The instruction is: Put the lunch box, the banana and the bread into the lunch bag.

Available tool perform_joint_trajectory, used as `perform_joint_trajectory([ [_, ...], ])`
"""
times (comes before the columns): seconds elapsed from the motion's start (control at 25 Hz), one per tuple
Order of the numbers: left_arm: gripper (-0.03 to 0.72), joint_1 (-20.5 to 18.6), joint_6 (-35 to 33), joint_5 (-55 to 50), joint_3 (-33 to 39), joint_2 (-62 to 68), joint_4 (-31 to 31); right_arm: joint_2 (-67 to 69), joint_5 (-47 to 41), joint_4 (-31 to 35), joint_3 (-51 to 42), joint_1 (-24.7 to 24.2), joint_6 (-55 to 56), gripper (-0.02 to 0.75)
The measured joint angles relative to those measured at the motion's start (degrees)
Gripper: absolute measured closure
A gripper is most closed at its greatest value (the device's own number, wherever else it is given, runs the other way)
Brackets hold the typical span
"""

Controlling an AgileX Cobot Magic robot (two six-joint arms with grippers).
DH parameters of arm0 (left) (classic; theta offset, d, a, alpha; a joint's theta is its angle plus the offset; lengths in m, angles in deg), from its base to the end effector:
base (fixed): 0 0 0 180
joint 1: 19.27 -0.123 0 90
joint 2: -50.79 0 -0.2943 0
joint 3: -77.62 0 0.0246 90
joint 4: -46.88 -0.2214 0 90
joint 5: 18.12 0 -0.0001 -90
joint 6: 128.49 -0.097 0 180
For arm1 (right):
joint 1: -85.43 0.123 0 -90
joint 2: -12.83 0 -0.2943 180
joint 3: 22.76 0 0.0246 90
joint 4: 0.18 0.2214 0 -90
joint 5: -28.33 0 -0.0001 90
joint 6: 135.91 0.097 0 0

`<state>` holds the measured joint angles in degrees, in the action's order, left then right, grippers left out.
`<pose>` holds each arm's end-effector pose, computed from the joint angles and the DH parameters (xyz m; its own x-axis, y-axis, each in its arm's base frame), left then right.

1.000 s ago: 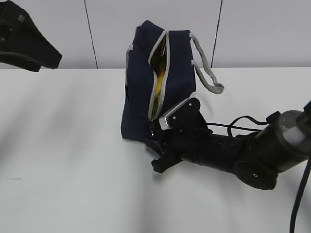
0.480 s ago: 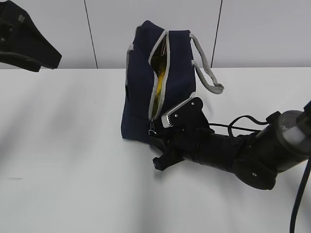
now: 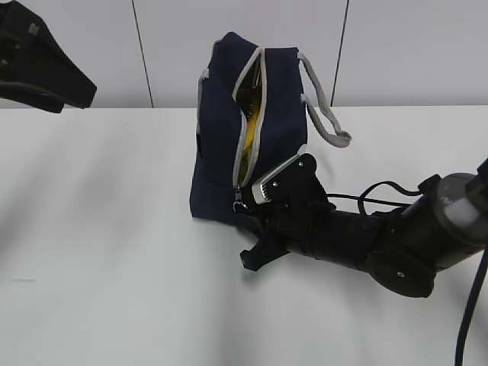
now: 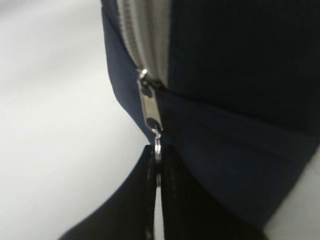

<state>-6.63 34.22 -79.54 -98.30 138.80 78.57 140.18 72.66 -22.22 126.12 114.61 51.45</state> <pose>0.2396 -0.0996 0.3595 -0.8342 0.2003 -0.5139 0.4351 0.8116 -0.3899 0.3076 0.2009 0.1185 -0.2792 -0.3248 -0.9036 -0.7269 0.6864 -0.0221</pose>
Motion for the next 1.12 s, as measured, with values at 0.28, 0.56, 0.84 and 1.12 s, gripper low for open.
perform_joint_trajectory([
  [0.28, 0.321, 0.0, 0.0, 0.0, 0.0, 0.0, 0.0, -1.4, 0.1, -4.2, -0.8, 0.0, 1.0, 0.732],
  [0.56, 0.324, 0.0, 0.0, 0.0, 0.0, 0.0, 0.0, -6.7, -6.8, -4.5, -1.4, 0.0, 1.2, 0.732],
  [0.84, 0.325, 0.0, 0.0, 0.0, 0.0, 0.0, 0.0, -9.8, -10.4, -6.7, -1.6, 0.0, 1.5, 0.732],
  [1.12, 0.326, 0.0, 0.0, 0.0, 0.0, 0.0, 0.0, -14.0, -11.8, -12.7, -1.7, 0.0, 1.5, 0.732],
])
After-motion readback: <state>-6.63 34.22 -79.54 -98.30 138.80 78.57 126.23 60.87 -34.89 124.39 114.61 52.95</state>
